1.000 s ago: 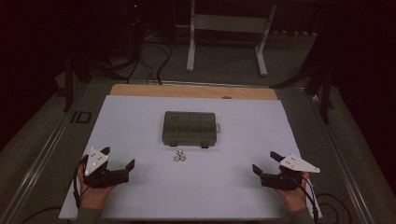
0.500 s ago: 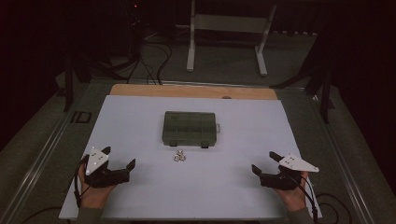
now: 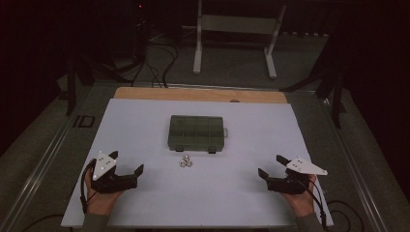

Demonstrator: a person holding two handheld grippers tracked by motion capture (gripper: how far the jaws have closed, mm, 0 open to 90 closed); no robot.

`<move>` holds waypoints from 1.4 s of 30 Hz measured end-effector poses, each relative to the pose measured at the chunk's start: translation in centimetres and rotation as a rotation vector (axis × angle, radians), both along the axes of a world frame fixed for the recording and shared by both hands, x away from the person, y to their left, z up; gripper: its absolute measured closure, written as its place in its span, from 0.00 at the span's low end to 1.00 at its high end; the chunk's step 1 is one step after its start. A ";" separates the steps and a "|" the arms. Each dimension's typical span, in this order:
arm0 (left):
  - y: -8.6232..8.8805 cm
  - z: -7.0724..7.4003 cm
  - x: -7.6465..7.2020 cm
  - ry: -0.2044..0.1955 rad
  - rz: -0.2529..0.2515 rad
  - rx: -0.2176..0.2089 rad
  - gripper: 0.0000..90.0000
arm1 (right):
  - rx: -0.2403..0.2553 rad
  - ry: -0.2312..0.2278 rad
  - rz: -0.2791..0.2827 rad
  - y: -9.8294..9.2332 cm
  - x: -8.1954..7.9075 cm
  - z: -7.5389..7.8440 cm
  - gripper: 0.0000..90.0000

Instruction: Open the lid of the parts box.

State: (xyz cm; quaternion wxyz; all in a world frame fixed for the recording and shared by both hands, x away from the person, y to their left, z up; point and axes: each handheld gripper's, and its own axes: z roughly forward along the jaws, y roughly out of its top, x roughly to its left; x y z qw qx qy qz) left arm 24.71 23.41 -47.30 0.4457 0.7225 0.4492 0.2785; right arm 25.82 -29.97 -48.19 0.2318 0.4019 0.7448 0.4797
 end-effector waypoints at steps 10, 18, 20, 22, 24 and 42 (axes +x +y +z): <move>-0.8 0.5 0.9 -0.004 -0.023 -0.010 0.02 | 0.013 -0.006 0.018 0.4 0.8 0.8 0.13; -1.3 1.1 1.9 -0.010 -0.037 -0.010 0.02 | 0.001 -0.009 0.040 1.2 2.2 1.7 0.13; -1.4 1.3 2.2 -0.014 -0.041 -0.010 0.02 | -0.003 -0.011 0.044 1.4 2.6 2.0 0.13; -1.5 1.5 2.4 -0.017 -0.044 -0.011 0.02 | -0.004 -0.012 0.048 1.7 3.1 2.4 0.13; -1.6 1.6 2.8 -0.016 -0.044 -0.015 0.02 | -0.010 -0.019 0.057 2.0 3.4 2.7 0.13; -3.4 2.5 5.8 -0.037 -0.077 -0.020 0.02 | -0.013 -0.035 0.096 4.4 6.7 3.9 0.13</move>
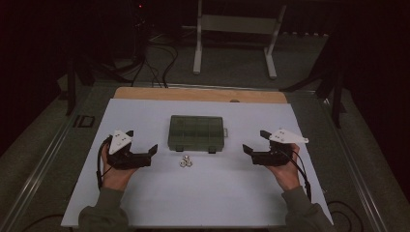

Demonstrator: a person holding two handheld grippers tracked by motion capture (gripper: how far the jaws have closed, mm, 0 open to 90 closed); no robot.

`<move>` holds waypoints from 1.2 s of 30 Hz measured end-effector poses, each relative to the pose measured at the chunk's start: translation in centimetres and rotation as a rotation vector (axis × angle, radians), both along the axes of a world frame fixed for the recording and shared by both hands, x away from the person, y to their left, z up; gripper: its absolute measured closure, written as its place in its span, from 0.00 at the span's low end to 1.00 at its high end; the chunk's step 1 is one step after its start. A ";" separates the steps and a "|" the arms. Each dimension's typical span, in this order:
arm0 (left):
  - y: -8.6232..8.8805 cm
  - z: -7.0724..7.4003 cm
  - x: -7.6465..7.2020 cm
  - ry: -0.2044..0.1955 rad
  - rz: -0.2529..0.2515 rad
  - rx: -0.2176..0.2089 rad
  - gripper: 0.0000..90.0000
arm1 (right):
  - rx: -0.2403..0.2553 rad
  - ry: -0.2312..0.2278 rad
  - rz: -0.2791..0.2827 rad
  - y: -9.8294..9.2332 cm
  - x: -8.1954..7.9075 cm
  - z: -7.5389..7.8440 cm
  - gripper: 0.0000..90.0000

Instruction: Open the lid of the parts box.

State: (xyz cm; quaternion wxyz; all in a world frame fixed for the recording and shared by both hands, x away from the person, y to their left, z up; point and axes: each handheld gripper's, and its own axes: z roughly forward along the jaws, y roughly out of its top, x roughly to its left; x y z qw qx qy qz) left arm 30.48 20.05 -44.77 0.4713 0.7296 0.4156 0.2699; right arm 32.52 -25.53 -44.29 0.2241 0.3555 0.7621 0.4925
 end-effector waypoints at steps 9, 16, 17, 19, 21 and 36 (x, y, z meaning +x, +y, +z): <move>-1.3 0.1 1.6 0.001 -0.012 -0.003 0.03 | 0.004 -0.001 0.023 1.9 1.7 0.0 0.13; -1.8 -0.3 2.5 0.011 -0.014 -0.016 0.03 | 0.019 0.013 0.031 3.1 2.9 -0.6 0.13; -1.9 -0.4 2.6 0.016 -0.016 -0.017 0.03 | 0.019 0.016 0.036 3.3 3.0 -0.7 0.14; -2.1 -0.6 2.9 0.021 -0.019 -0.015 0.03 | 0.025 0.025 0.044 3.7 3.2 -1.0 0.15; -2.4 -0.9 3.2 0.030 -0.024 -0.016 0.03 | 0.023 0.031 0.050 4.2 3.5 -1.3 0.15; -4.7 -1.9 4.9 0.070 -0.064 0.011 0.04 | -0.012 0.059 0.066 6.8 5.3 -1.7 0.15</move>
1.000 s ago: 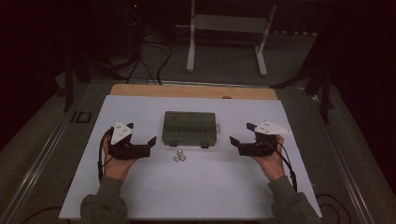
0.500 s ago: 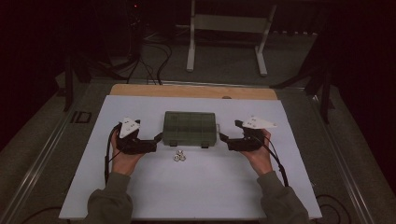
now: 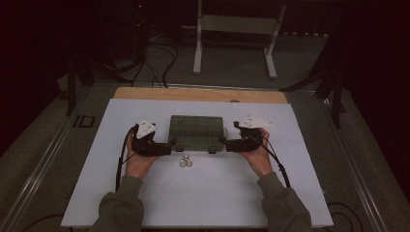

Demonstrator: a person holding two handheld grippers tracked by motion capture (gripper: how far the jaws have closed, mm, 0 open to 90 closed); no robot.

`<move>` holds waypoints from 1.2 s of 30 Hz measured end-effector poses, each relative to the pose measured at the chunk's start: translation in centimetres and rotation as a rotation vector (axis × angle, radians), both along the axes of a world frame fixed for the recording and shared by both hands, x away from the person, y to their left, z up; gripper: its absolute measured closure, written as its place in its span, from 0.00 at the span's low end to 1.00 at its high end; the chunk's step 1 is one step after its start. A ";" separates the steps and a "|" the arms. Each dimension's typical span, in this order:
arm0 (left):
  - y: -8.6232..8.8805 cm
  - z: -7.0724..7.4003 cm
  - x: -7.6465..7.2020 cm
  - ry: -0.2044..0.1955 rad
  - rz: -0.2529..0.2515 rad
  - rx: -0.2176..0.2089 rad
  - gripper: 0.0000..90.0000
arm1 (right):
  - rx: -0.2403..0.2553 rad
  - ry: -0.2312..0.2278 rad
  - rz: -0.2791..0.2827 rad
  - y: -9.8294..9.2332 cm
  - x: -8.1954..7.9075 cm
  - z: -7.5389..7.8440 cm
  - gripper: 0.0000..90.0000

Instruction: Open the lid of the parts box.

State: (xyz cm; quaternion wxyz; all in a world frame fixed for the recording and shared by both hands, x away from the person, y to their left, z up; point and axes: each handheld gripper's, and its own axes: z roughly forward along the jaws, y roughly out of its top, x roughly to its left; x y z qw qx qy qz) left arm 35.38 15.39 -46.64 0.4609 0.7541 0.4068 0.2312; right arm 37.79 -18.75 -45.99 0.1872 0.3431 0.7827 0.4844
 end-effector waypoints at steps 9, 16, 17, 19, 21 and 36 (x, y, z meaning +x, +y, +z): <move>-0.5 -0.8 0.5 0.027 -0.014 0.004 0.08 | -0.025 0.038 0.014 0.9 0.2 -1.4 0.14; -1.0 -1.8 0.9 0.069 -0.022 0.027 0.08 | -0.050 0.065 0.020 1.5 0.3 -2.5 0.15; -1.1 -2.0 0.9 0.072 -0.021 0.029 0.08 | -0.054 0.066 0.022 1.5 0.3 -2.6 0.15; -1.2 -2.2 1.0 0.081 -0.024 0.034 0.08 | -0.057 0.069 0.021 1.7 0.3 -2.8 0.15; -1.3 -2.5 1.1 0.090 -0.021 0.035 0.08 | -0.063 0.072 0.023 1.8 0.3 -3.0 0.14; -1.6 -3.8 1.3 0.128 -0.025 0.059 0.08 | -0.094 0.106 0.019 2.3 0.5 -4.1 0.15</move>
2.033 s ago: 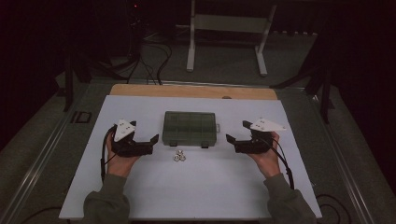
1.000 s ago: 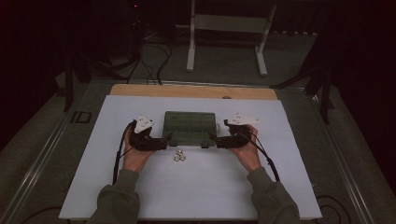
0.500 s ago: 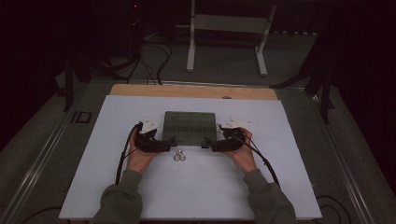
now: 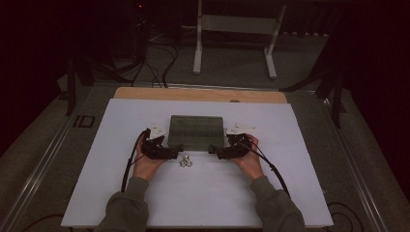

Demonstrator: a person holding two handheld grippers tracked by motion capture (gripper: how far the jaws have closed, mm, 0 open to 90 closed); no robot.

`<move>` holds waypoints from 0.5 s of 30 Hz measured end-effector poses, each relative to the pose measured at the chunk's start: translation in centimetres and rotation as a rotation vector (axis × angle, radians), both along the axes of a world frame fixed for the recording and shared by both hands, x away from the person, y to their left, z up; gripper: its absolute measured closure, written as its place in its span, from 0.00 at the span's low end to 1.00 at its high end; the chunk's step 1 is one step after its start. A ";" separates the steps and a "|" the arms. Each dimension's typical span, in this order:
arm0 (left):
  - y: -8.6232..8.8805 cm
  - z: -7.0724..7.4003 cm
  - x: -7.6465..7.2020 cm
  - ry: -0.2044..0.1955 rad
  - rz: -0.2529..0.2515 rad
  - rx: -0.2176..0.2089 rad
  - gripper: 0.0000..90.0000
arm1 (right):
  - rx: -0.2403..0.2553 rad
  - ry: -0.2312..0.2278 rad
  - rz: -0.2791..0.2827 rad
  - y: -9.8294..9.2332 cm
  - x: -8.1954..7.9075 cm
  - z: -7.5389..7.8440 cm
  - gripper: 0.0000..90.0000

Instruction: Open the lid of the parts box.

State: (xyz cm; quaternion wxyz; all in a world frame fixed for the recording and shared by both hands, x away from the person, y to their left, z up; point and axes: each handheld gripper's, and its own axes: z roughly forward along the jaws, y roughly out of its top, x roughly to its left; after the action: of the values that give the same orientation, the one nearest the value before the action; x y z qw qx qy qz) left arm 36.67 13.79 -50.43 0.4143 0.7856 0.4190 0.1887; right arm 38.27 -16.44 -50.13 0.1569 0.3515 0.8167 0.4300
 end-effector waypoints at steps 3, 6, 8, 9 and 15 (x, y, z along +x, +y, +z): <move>-0.1 -0.3 0.0 0.012 -0.003 0.000 0.09 | -0.010 0.007 0.001 0.1 0.0 -0.3 0.15; -0.3 -0.5 0.0 0.012 0.000 0.008 0.13 | -0.017 0.014 -0.001 0.2 0.1 -0.5 0.15; -0.3 -0.6 0.0 0.013 -0.001 0.010 0.15 | -0.024 0.014 -0.002 0.2 0.1 -0.7 0.15; -0.4 -0.6 0.0 0.014 -0.004 0.014 0.16 | -0.026 0.016 -0.001 0.3 0.1 -0.7 0.15; -0.7 -1.0 0.0 0.035 -0.023 0.028 0.21 | -0.041 0.025 0.002 0.5 0.1 -1.1 0.16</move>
State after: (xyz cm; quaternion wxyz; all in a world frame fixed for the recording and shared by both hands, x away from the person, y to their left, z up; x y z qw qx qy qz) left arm 36.66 13.12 -51.47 0.3980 0.7994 0.4142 0.1759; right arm 38.38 -15.92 -51.22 0.1534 0.3526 0.8276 0.4088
